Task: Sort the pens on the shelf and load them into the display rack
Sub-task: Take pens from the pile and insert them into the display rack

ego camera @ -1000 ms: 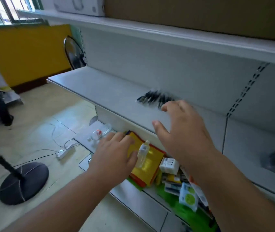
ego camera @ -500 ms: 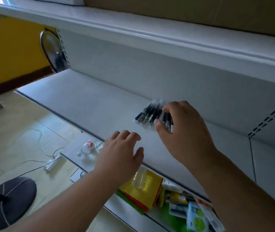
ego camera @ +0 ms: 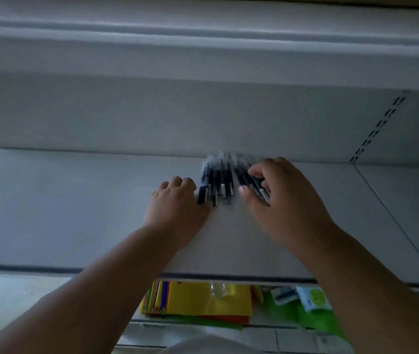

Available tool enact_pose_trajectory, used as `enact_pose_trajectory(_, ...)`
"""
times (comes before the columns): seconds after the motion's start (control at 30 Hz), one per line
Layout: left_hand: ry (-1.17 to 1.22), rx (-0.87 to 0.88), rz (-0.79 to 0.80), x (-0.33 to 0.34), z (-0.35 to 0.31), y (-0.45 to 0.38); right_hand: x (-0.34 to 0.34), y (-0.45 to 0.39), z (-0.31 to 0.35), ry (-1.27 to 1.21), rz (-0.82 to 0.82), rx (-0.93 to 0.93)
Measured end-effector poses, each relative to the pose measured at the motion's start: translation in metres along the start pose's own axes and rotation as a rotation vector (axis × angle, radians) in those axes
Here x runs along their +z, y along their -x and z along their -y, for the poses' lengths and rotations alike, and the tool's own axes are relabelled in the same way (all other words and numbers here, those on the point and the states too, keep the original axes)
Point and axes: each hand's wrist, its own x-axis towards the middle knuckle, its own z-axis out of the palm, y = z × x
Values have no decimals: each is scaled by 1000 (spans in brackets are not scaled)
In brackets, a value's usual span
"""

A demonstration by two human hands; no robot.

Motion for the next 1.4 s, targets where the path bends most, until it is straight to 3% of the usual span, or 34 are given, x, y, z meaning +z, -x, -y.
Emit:
enact_pose_trajectory(0.43,-132,61,103,-14,4,-37,3,12,8,52,-119,129)
enact_pose_trajectory(0.63,82,61,26,-21,19,-6,8,4,-13,69,-91,181)
enact_pose_trajectory(0.77,502,65,-16,-21,20,23,17,-8,-32,89,-3,251)
enact_pose_trajectory(0.97,1047,64,115,-11,26,46,40,-24,-39,156,129,347)
enact_pose_trajectory(1.2,1089,27,186,-4,34,45,47,-35,-34,253,201,475)
enact_pose_trajectory(1.4,1068,3,185,-3,34,41,42,-27,-21,195,210,557)
